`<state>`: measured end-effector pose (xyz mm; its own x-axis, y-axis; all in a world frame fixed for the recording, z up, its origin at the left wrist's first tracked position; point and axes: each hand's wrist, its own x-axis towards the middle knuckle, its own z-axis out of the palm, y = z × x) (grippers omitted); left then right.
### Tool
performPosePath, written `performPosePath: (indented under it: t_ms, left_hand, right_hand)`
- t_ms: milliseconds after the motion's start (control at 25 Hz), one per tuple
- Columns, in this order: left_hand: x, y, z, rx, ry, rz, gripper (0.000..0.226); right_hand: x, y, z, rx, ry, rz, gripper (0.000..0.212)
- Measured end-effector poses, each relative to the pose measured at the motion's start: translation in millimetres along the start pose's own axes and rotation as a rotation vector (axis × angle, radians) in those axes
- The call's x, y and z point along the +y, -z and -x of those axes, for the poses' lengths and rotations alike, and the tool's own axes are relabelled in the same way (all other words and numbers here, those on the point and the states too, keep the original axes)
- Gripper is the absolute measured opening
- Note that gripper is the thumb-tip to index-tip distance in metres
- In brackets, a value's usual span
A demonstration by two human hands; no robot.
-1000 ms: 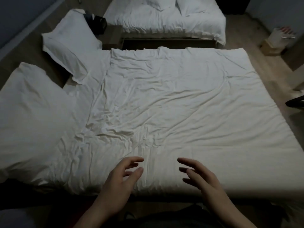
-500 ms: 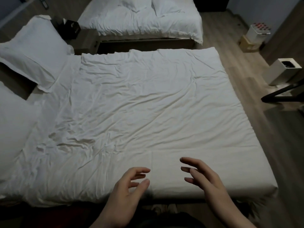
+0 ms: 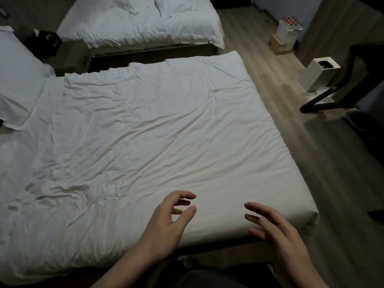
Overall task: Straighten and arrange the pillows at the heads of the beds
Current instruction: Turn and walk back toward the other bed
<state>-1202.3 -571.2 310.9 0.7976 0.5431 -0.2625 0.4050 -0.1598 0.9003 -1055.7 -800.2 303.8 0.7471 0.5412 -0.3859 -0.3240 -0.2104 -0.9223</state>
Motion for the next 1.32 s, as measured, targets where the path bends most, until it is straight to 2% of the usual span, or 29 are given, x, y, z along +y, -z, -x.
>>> performPosePath:
  t_ms: [200,400,480,560,680,840,1000,1160,1320]
  left_hand:
    - [15.4,-109.5,-12.1,0.083,0.071,0.013,0.015]
    - [52.9,-230.7,1.0,0.174,0.253,0.104,0.020]
    - [64.9,-253.5,4.7,0.249,0.229,0.138,0.024]
    - [79.4,-267.2,7.1,0.323,0.205,0.156,0.025]
    - [88.5,-281.0,-8.9,0.336,0.219,0.168,0.028]
    - [84.8,-292.1,-69.3,0.282,0.218,0.131,0.026]
    - [113.6,-310.6,-124.4,0.272,0.140,0.123,0.028]
    - [134.2,-341.7,-167.3,0.309,0.142,0.145,0.043]
    - [144.1,-392.4,-195.3,0.498,0.220,0.196,0.053]
  right_hand:
    - [1.0,104.1,-35.7,-0.109,0.026,0.108,0.033]
    - [-26.5,228.1,-68.8,-0.271,-0.006,0.209,0.029]
    - [-42.8,255.9,-84.9,-0.320,0.010,0.235,0.031]
    - [-59.7,270.9,-100.2,-0.374,0.030,0.241,0.039]
    - [-64.4,283.9,-122.0,-0.394,0.046,0.260,0.036]
    - [-51.9,316.1,-146.7,-0.325,0.023,0.273,0.031]
    - [-62.7,357.5,-169.8,-0.252,0.011,0.236,0.031]
    - [-84.0,381.0,-235.0,-0.322,0.028,0.222,0.038]
    - [-102.4,392.0,-318.1,-0.561,0.032,0.253,0.041]
